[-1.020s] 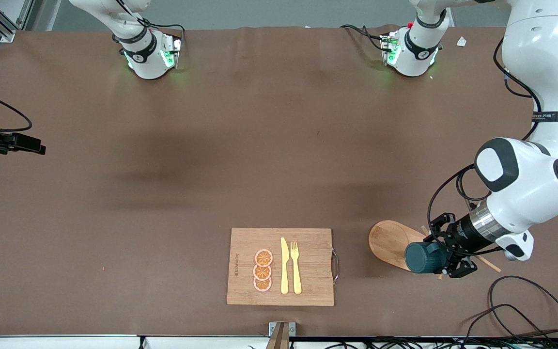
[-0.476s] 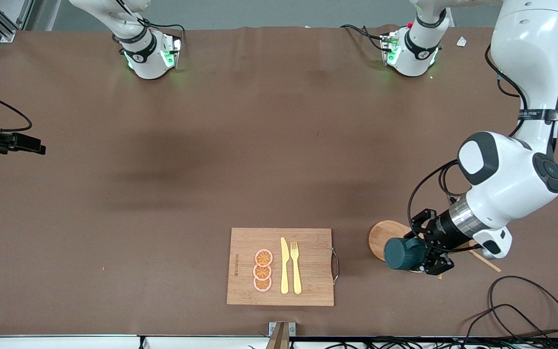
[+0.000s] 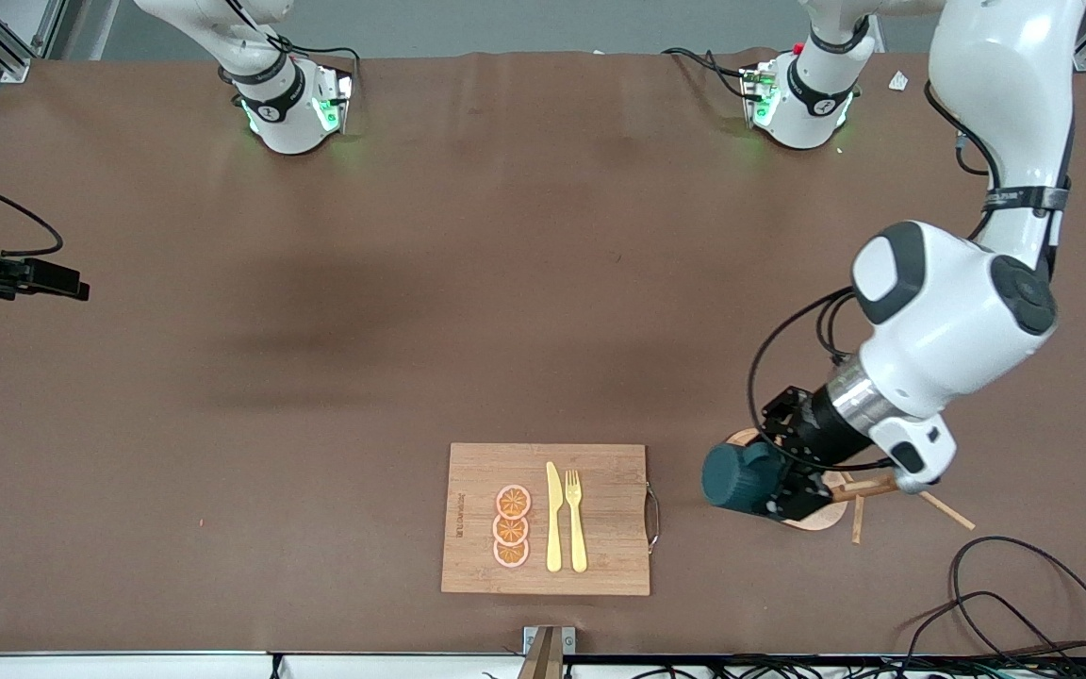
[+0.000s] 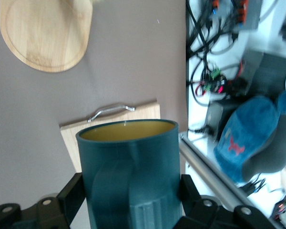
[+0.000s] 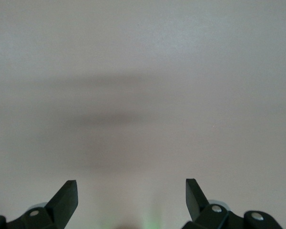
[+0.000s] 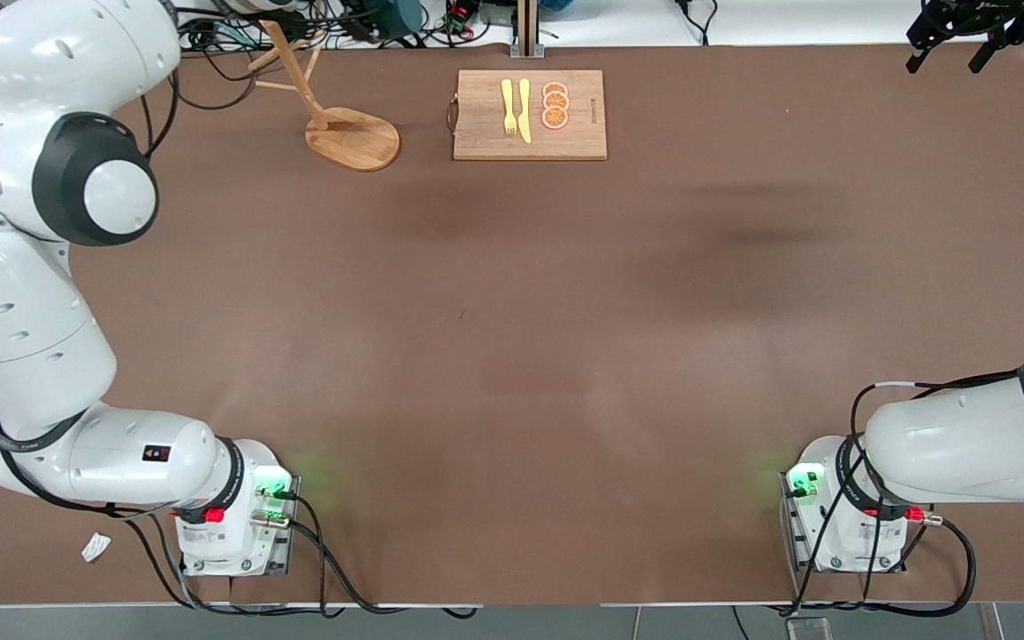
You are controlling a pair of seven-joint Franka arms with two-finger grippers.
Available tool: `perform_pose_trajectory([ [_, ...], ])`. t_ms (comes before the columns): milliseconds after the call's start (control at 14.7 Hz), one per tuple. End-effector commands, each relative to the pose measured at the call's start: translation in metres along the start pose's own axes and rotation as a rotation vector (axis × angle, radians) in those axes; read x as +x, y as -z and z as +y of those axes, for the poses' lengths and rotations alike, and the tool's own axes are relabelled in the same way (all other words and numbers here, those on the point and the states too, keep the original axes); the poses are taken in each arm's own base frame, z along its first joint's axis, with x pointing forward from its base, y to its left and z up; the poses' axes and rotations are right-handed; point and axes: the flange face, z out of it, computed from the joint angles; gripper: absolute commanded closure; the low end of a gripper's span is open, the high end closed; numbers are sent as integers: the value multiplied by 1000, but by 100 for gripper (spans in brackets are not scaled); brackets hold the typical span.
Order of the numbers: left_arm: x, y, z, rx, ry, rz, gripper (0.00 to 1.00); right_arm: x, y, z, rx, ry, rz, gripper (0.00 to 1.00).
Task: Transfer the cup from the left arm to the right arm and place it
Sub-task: 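Lift the mug off the stand and carry it toward the table middle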
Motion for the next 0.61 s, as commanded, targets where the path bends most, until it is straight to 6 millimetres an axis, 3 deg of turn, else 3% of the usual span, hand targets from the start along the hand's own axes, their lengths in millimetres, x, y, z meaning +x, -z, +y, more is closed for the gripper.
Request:
perform_pose_trajectory([
  [0, -49, -5, 0, 6, -85, 12, 45, -3, 0, -1, 0, -7, -5, 0],
  [204, -101, -32, -11, 24, -190, 30, 46, -3, 0, -1, 0, -7, -5, 0],
  [544, -191, -83, -48, 41, -394, 175, 48, -4, 0, -1, 0, -7, -6, 0],
])
